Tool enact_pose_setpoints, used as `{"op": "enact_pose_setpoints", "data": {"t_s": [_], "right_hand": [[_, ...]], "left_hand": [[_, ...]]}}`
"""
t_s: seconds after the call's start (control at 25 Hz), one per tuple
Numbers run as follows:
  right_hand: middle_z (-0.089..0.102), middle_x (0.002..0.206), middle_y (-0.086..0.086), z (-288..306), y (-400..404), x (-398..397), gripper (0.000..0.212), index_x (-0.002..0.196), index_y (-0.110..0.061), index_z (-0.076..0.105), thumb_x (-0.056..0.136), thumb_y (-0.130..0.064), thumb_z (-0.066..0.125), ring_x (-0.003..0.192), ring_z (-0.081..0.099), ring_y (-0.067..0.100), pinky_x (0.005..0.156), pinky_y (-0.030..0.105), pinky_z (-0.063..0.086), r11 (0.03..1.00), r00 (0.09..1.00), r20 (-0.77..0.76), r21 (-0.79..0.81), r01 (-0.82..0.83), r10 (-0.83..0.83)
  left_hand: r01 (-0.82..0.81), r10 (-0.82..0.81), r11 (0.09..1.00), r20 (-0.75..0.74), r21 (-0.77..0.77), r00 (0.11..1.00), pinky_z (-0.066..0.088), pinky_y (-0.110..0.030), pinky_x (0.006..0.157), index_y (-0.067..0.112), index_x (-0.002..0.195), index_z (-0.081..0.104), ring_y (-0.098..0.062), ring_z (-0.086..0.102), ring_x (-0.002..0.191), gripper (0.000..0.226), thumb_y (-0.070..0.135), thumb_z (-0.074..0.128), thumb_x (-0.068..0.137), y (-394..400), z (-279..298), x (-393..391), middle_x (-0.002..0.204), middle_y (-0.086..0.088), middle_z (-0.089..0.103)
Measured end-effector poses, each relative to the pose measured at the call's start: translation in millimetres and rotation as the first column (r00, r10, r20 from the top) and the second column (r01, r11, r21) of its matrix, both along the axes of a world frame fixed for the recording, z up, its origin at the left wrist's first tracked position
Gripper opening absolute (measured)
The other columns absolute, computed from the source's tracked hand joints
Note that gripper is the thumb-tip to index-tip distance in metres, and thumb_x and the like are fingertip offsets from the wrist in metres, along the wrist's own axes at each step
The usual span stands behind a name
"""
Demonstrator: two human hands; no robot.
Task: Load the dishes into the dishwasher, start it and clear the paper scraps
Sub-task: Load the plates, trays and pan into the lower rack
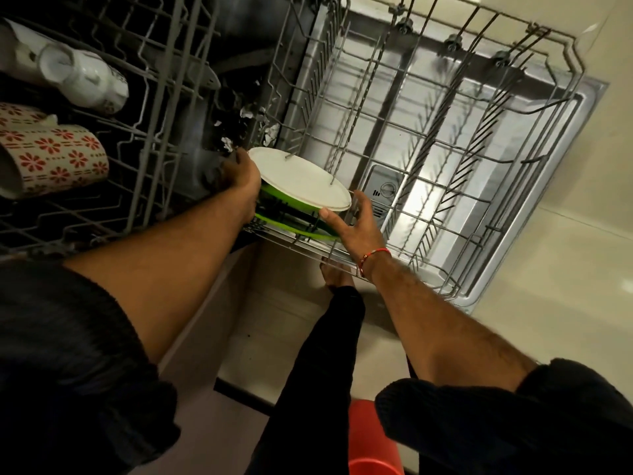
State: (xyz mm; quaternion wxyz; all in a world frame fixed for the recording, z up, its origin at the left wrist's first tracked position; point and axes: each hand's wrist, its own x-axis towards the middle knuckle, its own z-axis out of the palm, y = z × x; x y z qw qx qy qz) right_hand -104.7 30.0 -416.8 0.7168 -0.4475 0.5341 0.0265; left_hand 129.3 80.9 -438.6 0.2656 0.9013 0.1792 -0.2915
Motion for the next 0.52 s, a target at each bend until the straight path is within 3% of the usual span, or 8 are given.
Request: {"op": "enact_pose_setpoints", "data": {"t_s": [0.16, 0.32, 0.44, 0.52], "right_hand": [[0.047, 0.143, -0.005, 38.2, -1.9, -22.1, 0.074, 0.140, -0.037, 0.040, 0.078, -0.055, 0.075, 0.123, 0.044, 0.012, 0.103, 0.047, 0.049, 0.999, 0.999, -0.019, -0.037, -0.034, 0.033], [0.056, 0.133, -0.007, 112.6, 0.2, -41.3, 0.056, 0.130, -0.030, 0.054, 0.083, -0.056, 0.070, 0.121, 0.054, 0.011, 0.104, 0.042, 0.049, 0.988, 0.990, 0.012, -0.074, -0.137, 0.138], [0.063, 0.125, -0.007, 192.9, 8.1, -52.7, 0.050, 0.127, -0.027, 0.058, 0.085, -0.053, 0.068, 0.119, 0.059, 0.013, 0.106, 0.042, 0.047, 0.932, 0.932, 0.102, -0.144, -0.332, 0.348], [0.064, 0.127, -0.010, 239.5, 15.3, -59.8, 0.046, 0.126, -0.029, 0.059, 0.086, -0.051, 0.068, 0.120, 0.058, 0.008, 0.110, 0.038, 0.044, 0.859, 0.849, 0.151, -0.174, -0.481, 0.506]], "left_hand": [[0.135, -0.140, 0.990, 0.158, 0.045, 0.977, 0.048, -0.044, 0.101, 0.010, 0.130, 0.059, -0.036, 0.058, 0.119, 0.051, 0.046, 0.042, 0.098, 22.5, 41.9, -35.3, 0.131, -0.015, 0.062], [0.216, -0.195, 0.968, 0.162, -0.128, 0.967, 0.056, -0.057, 0.088, 0.027, 0.125, 0.059, -0.033, 0.064, 0.106, 0.055, 0.061, 0.041, 0.087, 52.1, 128.4, -92.8, 0.121, -0.006, 0.063], [0.225, -0.173, 0.945, 0.222, -0.238, 0.960, 0.057, -0.052, 0.090, 0.034, 0.129, 0.058, -0.024, 0.066, 0.106, 0.042, 0.056, 0.042, 0.097, 76.9, 218.9, -130.8, 0.127, 0.000, 0.060], [0.180, -0.082, 0.929, 0.293, -0.324, 0.953, 0.061, -0.041, 0.076, 0.035, 0.127, 0.059, -0.015, 0.068, 0.097, 0.030, 0.046, 0.043, 0.104, 97.8, 278.2, -157.6, 0.128, 0.000, 0.061]]}}
